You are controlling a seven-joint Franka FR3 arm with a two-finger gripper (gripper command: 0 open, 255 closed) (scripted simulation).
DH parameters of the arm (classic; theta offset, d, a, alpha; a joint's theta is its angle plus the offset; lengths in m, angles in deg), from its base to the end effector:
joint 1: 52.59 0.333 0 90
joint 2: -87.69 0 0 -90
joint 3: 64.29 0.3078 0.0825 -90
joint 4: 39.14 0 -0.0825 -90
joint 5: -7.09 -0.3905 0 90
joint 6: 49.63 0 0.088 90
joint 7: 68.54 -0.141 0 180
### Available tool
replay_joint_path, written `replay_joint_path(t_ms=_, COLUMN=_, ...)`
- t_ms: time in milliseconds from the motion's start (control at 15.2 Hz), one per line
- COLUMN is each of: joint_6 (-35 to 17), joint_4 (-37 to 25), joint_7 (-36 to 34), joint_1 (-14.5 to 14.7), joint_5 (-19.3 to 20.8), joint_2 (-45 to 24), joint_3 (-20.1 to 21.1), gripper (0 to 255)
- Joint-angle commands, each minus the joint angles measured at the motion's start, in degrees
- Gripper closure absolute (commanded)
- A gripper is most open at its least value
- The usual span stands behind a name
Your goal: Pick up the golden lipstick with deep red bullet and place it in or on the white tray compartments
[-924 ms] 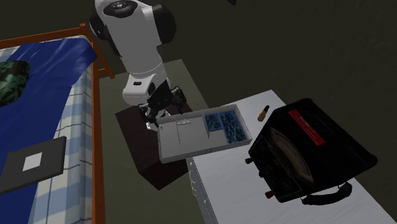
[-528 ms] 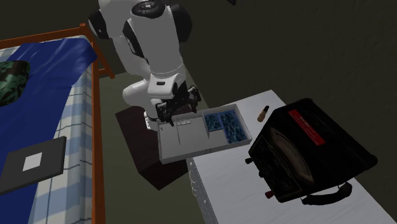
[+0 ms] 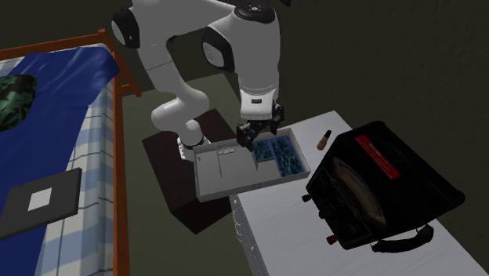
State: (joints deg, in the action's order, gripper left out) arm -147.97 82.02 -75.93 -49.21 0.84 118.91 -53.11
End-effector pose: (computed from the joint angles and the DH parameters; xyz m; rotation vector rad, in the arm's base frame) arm 0.3919 0.1311 0.5898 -3.0984 -0.1489 -0.2090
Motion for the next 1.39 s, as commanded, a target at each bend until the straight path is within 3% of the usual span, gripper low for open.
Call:
replay_joint_path(t_ms=0, joint_6=0.37, joint_4=-3.15, joint_7=-1.7, joint_1=0.52, joint_5=-0.06, joint_2=-3.37, joint_3=2.03, gripper=0)
replay_joint_path(t_ms=594, joint_6=1.73, joint_4=-18.03, joint_7=-10.53, joint_1=3.11, joint_5=2.73, joint_2=-20.05, joint_3=11.47, gripper=0)
replay_joint_path(t_ms=1122, joint_6=6.47, joint_4=-36.68, joint_7=-19.59, joint_1=8.55, joint_5=10.53, joint_2=-38.76, joint_3=18.46, gripper=0)
replay_joint_path(t_ms=1320, joint_6=5.18, joint_4=-35.86, joint_7=-19.94, joint_1=8.98, joint_5=10.85, joint_2=-39.48, joint_3=18.52, gripper=0)
